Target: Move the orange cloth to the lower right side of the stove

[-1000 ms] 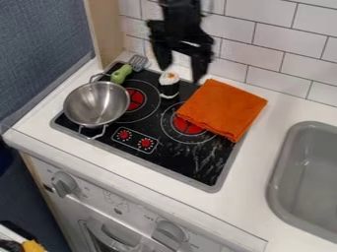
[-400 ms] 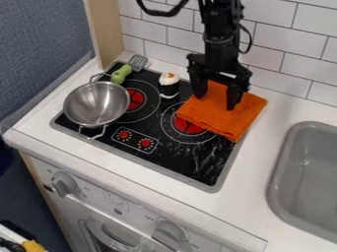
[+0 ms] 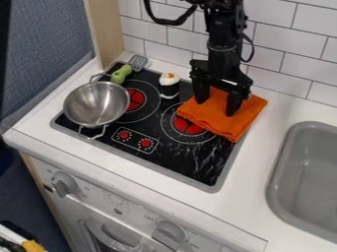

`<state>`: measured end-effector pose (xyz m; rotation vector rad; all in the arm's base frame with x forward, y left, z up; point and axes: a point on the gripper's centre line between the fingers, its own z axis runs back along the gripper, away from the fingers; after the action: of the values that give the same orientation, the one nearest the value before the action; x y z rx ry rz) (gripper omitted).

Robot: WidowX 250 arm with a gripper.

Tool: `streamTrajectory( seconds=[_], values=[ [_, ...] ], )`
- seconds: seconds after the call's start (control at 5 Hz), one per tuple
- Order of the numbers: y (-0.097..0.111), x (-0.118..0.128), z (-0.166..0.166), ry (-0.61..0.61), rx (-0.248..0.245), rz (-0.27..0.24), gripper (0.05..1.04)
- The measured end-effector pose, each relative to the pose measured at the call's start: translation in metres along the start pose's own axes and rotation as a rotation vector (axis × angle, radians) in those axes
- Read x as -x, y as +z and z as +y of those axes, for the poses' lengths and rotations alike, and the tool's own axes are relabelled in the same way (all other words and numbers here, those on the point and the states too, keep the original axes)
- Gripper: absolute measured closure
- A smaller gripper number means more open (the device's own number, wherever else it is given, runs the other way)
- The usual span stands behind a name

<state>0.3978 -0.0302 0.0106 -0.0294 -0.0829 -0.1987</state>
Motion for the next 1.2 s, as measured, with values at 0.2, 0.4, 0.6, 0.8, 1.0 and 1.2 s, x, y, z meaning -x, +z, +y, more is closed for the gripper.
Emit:
streamTrajectory(
  seconds=[0.2,0.4,0.6,0.8,1.0,1.2],
  values=[
    [-0.004,0.013,0.001,-0.026,-0.036,0.003,0.081],
    [-0.002,0.046,-0.011,-0.082,-0.056,0.012,0.085],
    [0.001,0.089,-0.025,-0.122,-0.043,0.040,0.085],
    [0.005,0.126,-0.035,-0.150,-0.036,0.070,0.085],
    [0.006,0.145,-0.040,-0.165,-0.037,0.084,0.085],
    [0.007,0.142,-0.040,-0.156,-0.035,0.079,0.085]
  ],
)
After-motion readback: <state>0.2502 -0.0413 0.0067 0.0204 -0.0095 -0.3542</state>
